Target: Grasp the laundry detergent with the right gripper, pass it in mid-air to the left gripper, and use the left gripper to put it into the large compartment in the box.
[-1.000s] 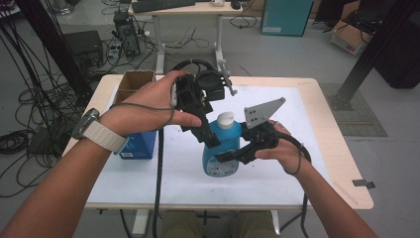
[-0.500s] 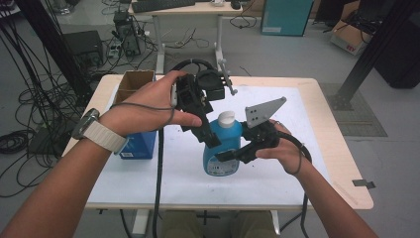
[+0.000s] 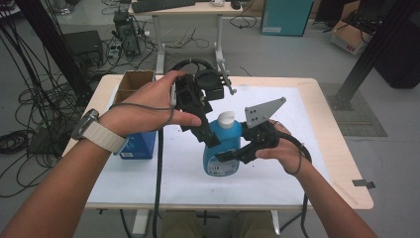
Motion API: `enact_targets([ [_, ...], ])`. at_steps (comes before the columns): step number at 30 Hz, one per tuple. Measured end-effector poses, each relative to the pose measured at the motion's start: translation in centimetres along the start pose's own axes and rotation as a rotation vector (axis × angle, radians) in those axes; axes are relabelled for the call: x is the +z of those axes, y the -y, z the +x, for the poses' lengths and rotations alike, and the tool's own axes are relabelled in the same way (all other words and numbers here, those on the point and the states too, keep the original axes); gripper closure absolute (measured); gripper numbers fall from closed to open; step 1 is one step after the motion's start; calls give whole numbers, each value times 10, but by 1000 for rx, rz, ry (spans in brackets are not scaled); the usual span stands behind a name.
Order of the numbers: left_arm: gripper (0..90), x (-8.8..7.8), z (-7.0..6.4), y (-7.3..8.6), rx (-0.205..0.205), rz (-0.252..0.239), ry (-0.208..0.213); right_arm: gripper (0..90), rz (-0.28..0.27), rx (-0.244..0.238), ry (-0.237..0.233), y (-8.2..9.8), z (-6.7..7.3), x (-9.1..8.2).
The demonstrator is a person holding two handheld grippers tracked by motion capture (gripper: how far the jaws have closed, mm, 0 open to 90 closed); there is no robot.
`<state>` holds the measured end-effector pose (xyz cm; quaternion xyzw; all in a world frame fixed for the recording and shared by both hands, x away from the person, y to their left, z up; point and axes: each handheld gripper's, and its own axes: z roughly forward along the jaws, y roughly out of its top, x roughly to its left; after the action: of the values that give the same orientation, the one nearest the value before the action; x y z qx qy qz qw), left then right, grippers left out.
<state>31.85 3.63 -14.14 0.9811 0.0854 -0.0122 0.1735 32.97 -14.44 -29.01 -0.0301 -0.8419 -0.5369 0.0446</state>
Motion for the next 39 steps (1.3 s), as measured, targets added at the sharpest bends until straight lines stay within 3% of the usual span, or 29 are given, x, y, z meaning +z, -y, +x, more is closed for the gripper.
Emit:
enact_targets([
  [39,70,-1,0,0,2,-1,-1,440,7,7,7,1,-1,0],
])
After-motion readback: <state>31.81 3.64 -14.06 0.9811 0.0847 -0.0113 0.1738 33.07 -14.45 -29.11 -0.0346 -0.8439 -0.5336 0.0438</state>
